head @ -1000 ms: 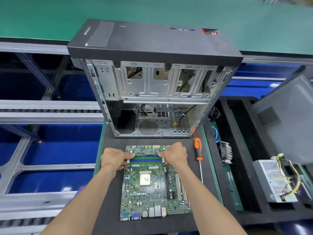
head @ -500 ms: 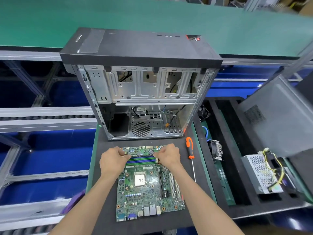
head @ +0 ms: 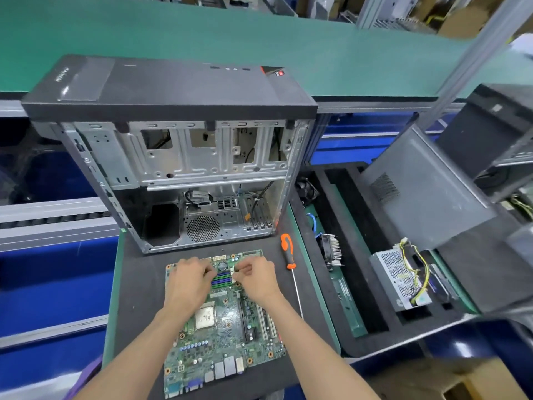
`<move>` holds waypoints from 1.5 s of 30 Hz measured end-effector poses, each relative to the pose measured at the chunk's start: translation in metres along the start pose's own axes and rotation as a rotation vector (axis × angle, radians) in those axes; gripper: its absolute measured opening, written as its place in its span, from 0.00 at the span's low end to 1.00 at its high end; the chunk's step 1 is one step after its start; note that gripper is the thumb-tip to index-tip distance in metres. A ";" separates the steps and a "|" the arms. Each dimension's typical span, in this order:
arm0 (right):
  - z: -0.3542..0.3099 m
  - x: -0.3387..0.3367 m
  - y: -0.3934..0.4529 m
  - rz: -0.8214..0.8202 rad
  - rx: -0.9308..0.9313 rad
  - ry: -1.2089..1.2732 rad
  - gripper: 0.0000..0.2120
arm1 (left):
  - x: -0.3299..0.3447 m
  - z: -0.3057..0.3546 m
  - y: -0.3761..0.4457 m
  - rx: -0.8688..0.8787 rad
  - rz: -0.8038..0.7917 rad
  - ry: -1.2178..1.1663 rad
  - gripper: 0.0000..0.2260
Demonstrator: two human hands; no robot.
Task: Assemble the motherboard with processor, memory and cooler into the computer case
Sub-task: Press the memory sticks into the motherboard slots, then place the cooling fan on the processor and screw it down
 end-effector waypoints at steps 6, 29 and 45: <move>0.025 -0.057 0.009 0.405 0.067 0.112 0.07 | 0.001 0.008 0.005 0.006 -0.042 -0.045 0.08; 0.130 -0.137 0.091 0.273 0.553 -0.218 0.35 | 0.002 0.010 0.023 -0.041 -0.159 -0.092 0.08; 0.085 -0.188 0.046 0.454 0.238 -0.330 0.25 | 0.002 0.007 0.019 -0.035 -0.155 -0.166 0.09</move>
Point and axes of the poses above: each hand's wrist, its own y-axis towards the middle knuckle, its own x-axis out of the palm, z = x × y, the point moved 1 cm from there along y, towards the middle knuckle, and after that the axes turned 2 degrees about z, right-handed, at the moved point
